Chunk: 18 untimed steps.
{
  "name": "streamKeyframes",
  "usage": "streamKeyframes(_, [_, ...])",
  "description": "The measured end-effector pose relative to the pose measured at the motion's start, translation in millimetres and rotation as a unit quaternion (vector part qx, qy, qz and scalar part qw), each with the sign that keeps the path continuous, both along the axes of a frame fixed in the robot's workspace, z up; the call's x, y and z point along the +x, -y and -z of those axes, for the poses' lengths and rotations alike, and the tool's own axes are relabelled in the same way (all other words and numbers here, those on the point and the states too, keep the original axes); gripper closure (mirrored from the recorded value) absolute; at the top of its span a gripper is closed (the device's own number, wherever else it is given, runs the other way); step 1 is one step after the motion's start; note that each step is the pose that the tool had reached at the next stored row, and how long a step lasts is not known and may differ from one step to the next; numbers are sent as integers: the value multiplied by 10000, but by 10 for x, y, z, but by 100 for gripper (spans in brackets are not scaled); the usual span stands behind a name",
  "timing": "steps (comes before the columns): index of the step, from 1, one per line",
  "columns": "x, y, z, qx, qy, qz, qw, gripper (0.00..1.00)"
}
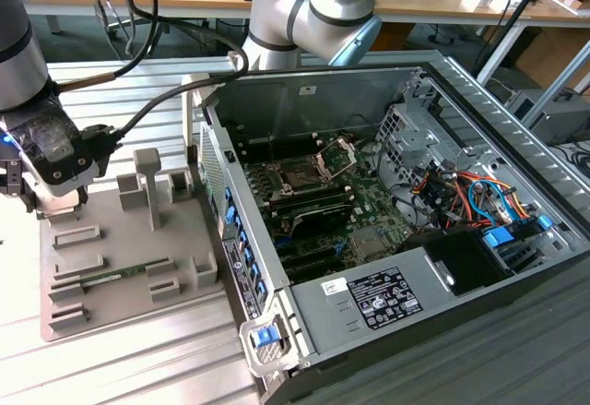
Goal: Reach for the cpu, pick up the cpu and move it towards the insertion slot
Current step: 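Pick up the cpu and move it towards the insertion slot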
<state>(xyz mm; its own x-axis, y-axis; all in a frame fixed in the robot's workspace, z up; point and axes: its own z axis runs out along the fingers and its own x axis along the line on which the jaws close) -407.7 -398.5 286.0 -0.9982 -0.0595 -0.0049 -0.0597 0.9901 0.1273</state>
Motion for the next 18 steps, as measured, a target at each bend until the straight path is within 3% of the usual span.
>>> streamKeyframes(18, [0, 0, -74, 45, 0, 0, 10000, 45])
